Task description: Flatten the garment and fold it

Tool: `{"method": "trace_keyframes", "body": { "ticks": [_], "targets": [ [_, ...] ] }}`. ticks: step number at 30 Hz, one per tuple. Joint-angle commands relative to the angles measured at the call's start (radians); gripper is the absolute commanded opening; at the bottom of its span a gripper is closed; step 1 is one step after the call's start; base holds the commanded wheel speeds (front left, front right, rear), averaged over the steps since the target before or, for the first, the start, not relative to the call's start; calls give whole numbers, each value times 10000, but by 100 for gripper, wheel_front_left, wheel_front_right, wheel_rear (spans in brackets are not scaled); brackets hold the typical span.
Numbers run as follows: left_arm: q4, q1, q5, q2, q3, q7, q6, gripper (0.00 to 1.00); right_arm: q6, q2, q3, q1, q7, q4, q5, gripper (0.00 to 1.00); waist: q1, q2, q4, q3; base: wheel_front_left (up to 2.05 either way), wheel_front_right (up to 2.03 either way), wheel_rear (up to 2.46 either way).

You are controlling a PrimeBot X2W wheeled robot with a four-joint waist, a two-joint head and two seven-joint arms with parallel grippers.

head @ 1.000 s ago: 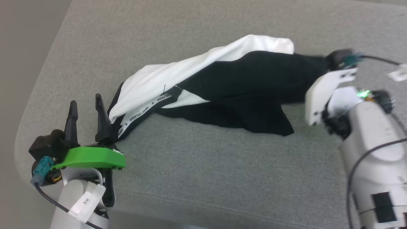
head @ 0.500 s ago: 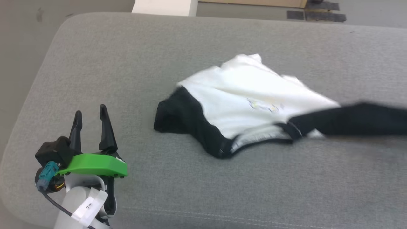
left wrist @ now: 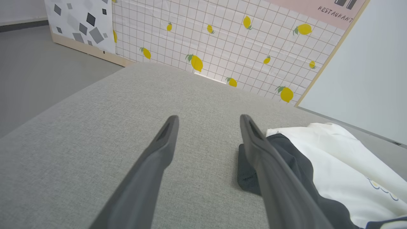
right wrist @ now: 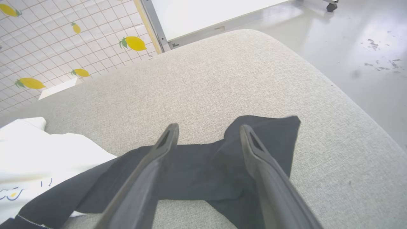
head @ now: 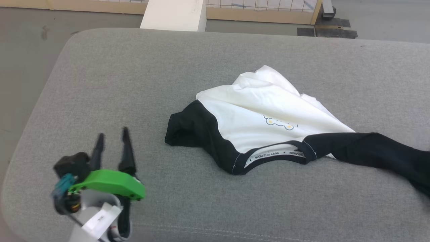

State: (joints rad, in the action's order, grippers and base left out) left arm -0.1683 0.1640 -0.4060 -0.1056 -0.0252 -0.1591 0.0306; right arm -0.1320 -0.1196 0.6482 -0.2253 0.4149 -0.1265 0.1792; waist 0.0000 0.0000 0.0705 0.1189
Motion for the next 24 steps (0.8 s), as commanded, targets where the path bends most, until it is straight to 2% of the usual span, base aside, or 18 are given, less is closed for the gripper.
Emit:
{"method": "trace_keyframes", "body": {
  "ticks": [1,5,8,11,14,19,24],
  "targets": [
    [-49,-23,-132,94,-158,257,-83,100,13,135,-66,9,-112,271,37,100,0,0,14,-27,0,0,0],
    [-637,799,-389,212,-732,2051,-9,100,13,417,-467,114,-61,824,39,100,0,0,-61,102,0,0,0],
    [-1551,1730,-342,175,-1209,4158,352,100,13,531,-880,96,45,1000,81,100,0,0,-244,289,0,0,0],
    [-2249,2528,-160,63,-1539,5414,530,100,13,589,-1223,-10,52,1108,143,100,0,0,-513,538,0,0,0],
    [-2877,3142,9,9,-1734,6006,674,100,13,617,-1421,-33,23,1207,153,100,0,0,-719,820,0,0,0],
    [-3878,3674,272,-169,-1803,6272,1015,100,13,651,-1534,-96,-52,1347,266,100,0,0,-1044,1228,0,0,0],
    [-4564,3788,349,-187,-1985,6173,920,100,13,668,-1449,-94,-129,1296,119,100,0,0,-1133,1406,0,0,0]
  ]
}}
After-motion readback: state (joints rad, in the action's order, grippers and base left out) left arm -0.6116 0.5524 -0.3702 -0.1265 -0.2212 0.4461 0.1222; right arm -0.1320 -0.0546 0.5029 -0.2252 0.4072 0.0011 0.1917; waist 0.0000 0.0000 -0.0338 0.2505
